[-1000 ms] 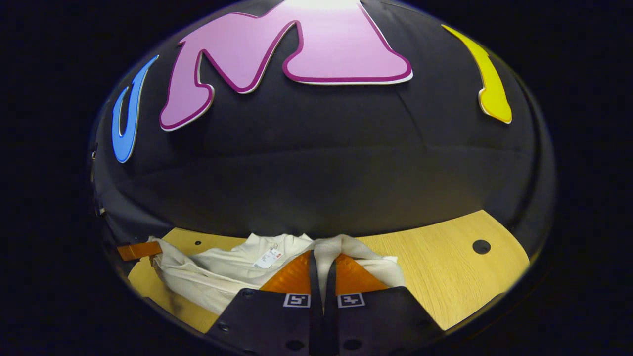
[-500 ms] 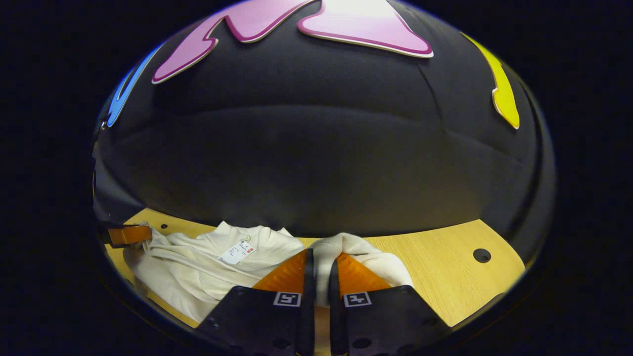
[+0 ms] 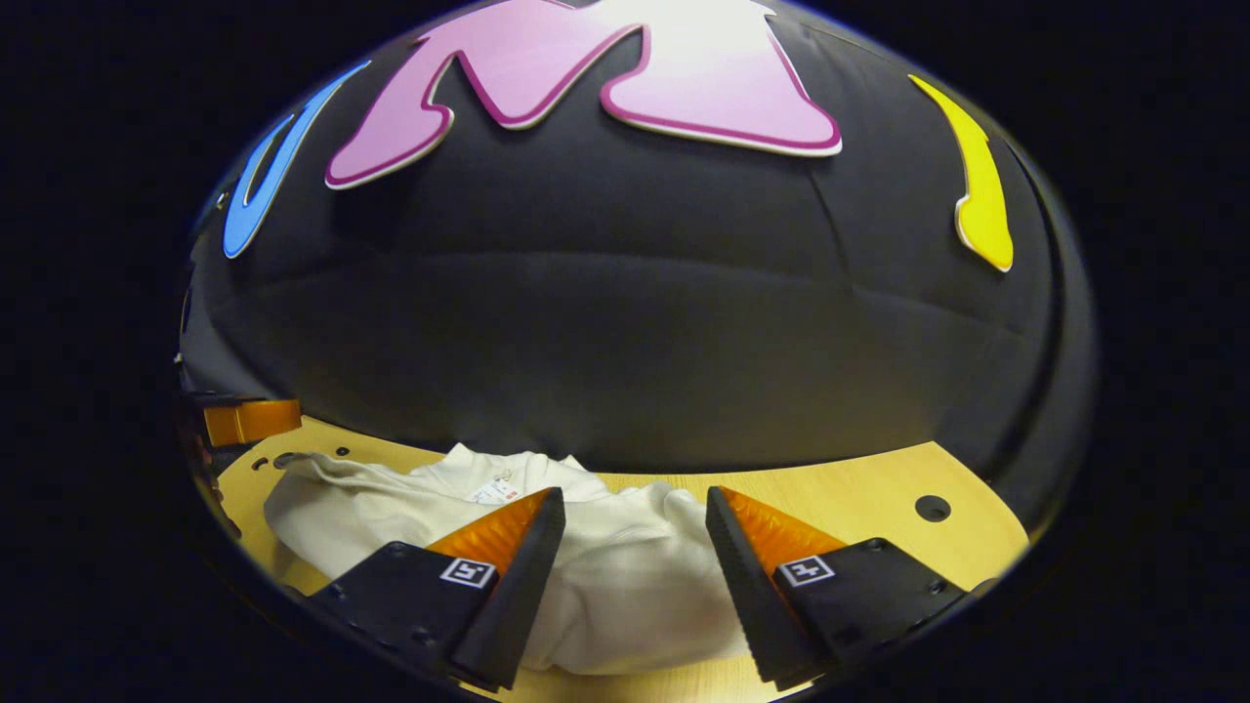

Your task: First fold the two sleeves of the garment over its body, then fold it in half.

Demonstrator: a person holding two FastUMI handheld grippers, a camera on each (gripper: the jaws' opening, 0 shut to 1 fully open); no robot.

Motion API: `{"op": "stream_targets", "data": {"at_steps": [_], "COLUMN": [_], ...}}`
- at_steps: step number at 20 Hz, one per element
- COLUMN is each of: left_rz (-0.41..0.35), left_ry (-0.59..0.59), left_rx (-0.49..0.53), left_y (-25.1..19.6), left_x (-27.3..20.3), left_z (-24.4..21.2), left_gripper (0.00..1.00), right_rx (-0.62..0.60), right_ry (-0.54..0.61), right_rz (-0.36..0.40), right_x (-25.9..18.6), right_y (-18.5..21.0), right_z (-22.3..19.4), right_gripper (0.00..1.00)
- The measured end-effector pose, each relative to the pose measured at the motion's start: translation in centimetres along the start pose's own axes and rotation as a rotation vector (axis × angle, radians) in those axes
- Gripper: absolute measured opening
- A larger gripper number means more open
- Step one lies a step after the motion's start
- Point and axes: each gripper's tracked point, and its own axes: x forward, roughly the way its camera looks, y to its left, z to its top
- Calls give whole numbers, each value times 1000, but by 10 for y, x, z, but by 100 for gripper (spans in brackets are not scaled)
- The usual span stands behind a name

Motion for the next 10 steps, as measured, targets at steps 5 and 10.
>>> {"op": "stream_targets", "data": {"at_steps": [5, 10], "left_rz": [-28, -79], "left_ry": [-97, -189], "left_rx": [26, -17], "left_y": [-8, -16], "left_x": [-73, -168], "left_z": [55, 108], "left_gripper": [97, 97], "right_rx": [-38, -13], "right_ry": [-49, -135], "right_rz": [-31, -63], "right_x": [-58, -128], "right_y": [-10, -22], "right_z": [39, 103], "right_gripper": [99, 97]}}
